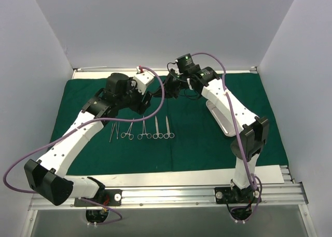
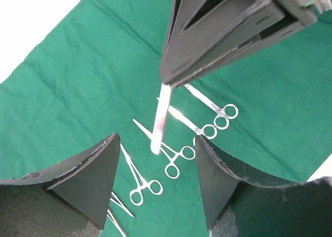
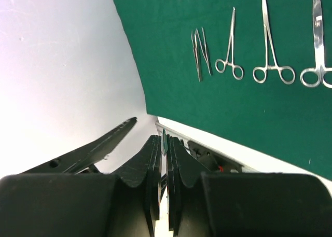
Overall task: Open and lay out the surgical kit
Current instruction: Place the medical item in the surgical kit.
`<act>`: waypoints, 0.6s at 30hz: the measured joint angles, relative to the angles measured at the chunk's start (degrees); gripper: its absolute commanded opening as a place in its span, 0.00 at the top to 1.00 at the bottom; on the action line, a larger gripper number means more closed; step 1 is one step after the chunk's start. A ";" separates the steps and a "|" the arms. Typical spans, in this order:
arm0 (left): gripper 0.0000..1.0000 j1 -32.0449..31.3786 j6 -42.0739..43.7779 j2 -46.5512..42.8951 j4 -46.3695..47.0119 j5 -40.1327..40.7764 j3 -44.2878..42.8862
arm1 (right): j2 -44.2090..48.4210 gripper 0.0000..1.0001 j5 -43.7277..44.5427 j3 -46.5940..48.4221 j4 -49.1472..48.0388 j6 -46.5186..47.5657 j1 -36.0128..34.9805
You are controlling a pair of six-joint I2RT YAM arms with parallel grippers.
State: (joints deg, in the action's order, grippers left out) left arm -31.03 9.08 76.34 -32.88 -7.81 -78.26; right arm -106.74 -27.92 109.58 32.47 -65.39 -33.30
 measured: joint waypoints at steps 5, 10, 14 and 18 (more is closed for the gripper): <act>0.35 -0.17 4.72 1.51 0.00 -1.29 -1.25 | 0.00 1.00 -1.22 -1.31 -0.09 -1.18 0.00; 0.41 -0.85 8.31 3.45 -0.59 -1.55 -2.82 | 0.00 1.00 -1.90 -2.36 -0.63 -2.27 0.00; 0.39 -2.27 10.34 4.87 -1.25 -1.57 -3.69 | 0.02 1.00 -2.54 -3.74 -1.79 -3.45 0.00; 0.44 -3.87 11.80 6.14 -2.40 -1.55 -4.17 | 0.02 1.00 -3.02 -4.28 -2.38 -4.09 0.00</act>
State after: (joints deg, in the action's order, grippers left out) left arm -34.89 20.88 82.48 -35.29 -9.37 -82.43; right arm -106.72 -30.94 105.30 30.09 -69.47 -33.30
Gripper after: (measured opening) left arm 0.598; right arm 0.061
